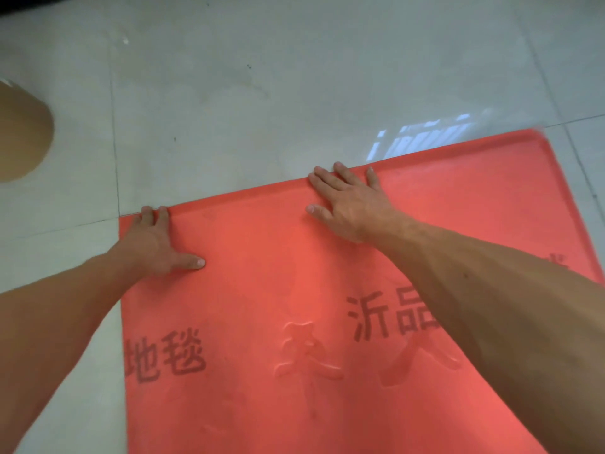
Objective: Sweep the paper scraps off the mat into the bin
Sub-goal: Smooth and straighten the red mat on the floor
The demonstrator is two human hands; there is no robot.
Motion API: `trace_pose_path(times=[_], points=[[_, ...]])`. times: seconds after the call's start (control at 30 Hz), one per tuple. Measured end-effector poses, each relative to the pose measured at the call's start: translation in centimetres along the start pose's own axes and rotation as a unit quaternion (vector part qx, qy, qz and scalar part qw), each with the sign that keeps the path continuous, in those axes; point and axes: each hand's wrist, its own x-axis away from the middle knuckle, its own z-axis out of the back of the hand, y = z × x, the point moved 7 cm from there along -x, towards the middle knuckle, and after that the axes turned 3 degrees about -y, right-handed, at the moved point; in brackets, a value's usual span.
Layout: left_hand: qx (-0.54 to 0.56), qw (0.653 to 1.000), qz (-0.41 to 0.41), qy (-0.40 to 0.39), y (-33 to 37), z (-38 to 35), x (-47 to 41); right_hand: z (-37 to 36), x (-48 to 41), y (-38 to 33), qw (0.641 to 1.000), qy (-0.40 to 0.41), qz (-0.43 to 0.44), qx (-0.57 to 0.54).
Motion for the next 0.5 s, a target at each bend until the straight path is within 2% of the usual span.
trace_pose_path(times=[0.1, 0.17, 0.33, 0.5], points=[[-0.033, 0.994, -0.098, 0.029, 4.3, 0.4, 1.2, -0.2, 0.0, 0.1, 1.0, 0.005, 0.001, 0.004], [0.005, 0.99, -0.134, 0.039, 8.1, 0.2, 2.0, -0.2, 0.0, 0.1, 1.0, 0.01, 0.001, 0.004], [0.077, 0.989, -0.103, 0.072, 18.8, -0.3, 2.9, 0.2, 0.2, 0.4, 1.0, 0.002, 0.002, -0.015], [0.072, 0.99, -0.093, 0.075, 19.0, -1.0, 2.0, 0.5, 0.5, 1.3, 1.0, 0.013, 0.013, -0.009]])
